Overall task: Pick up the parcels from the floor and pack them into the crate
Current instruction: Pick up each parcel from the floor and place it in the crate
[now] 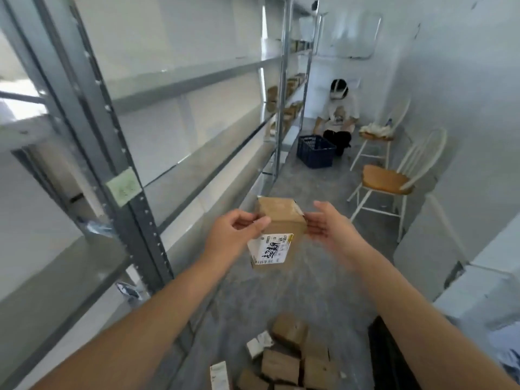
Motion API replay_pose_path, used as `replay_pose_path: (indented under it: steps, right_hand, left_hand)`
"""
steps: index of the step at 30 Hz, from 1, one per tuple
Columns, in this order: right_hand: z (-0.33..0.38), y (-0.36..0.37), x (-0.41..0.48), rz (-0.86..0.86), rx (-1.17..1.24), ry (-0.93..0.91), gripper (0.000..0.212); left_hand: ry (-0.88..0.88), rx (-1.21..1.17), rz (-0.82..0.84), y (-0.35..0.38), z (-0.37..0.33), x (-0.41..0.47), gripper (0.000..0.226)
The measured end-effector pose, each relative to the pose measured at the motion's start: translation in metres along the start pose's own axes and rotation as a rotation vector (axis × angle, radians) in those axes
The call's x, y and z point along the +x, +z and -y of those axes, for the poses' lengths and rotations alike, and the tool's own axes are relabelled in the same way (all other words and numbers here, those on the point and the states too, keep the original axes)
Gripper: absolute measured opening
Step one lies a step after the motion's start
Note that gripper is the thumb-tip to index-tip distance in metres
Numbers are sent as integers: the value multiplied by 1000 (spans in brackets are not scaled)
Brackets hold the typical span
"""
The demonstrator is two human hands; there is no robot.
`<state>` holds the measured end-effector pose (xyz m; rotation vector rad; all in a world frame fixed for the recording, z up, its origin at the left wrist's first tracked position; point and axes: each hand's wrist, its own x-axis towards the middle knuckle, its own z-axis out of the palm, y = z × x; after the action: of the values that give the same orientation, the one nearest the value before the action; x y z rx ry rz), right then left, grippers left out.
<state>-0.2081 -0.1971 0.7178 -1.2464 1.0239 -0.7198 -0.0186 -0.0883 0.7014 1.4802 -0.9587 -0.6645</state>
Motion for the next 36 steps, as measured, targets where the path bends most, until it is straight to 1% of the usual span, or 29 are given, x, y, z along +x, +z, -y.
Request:
replay_pose_path:
  steps: [2, 3, 5, 7, 11, 13, 16, 18, 21, 23, 26, 30, 31, 34, 36]
  right_hand:
    - [25, 16, -23, 118, -8, -99, 47]
    - [35, 25, -36, 189, 16, -134, 47]
    - [49, 45, -65, 327, 88, -176, 41]
    - [58, 70, -96, 474, 102, -197, 34]
    - [62, 135, -163, 790, -25, -230, 33]
    - [61, 175, -205, 940, -62, -224, 33]
    - [62, 243, -289, 1175, -99, -224, 32]
    - [56, 290, -356, 1299, -146, -223, 31]
    - [33, 360, -462, 1454, -167, -164, 34]
    - [7, 402, -536, 1579, -160, -105, 37]
    - [-39, 448, -657, 1718, -146, 25, 43]
    - [-111, 480, -810, 1890, -185, 158, 44]
    - [-126, 483, -841, 1925, -192, 189, 44]
    - [-168, 484, -916, 2053, -239, 266, 45]
    - [-194, 486, -953, 2088, -285, 304, 46]
  left_hand:
    - [44, -22, -161, -19, -39, -27, 33]
    - [43, -63, -234, -28, -54, -43, 36]
    - [39, -155, -369, -46, -78, -77, 47]
    - [33, -167, -493, -68, -95, -116, 55]
    - [71, -100, -742, -127, -127, -212, 43]
    - [62, -67, -858, -162, -137, -267, 46]
    - [37, -100, -1038, -220, -150, -362, 56]
    - [29, -112, -1173, -255, -157, -434, 56]
    - [35, -42, -1399, -301, -162, -554, 33]
    - [23, 43, -1491, -322, -161, -640, 17]
    - [-42, 117, -1630, -339, -161, -771, 10]
    - [-84, 109, -1802, -337, -154, -930, 16]
    - [-93, 96, -1841, -334, -151, -963, 21]
    - [-112, -25, -1941, -323, -140, -1041, 46]
    - [-141, -78, -1966, -318, -129, -1079, 52]
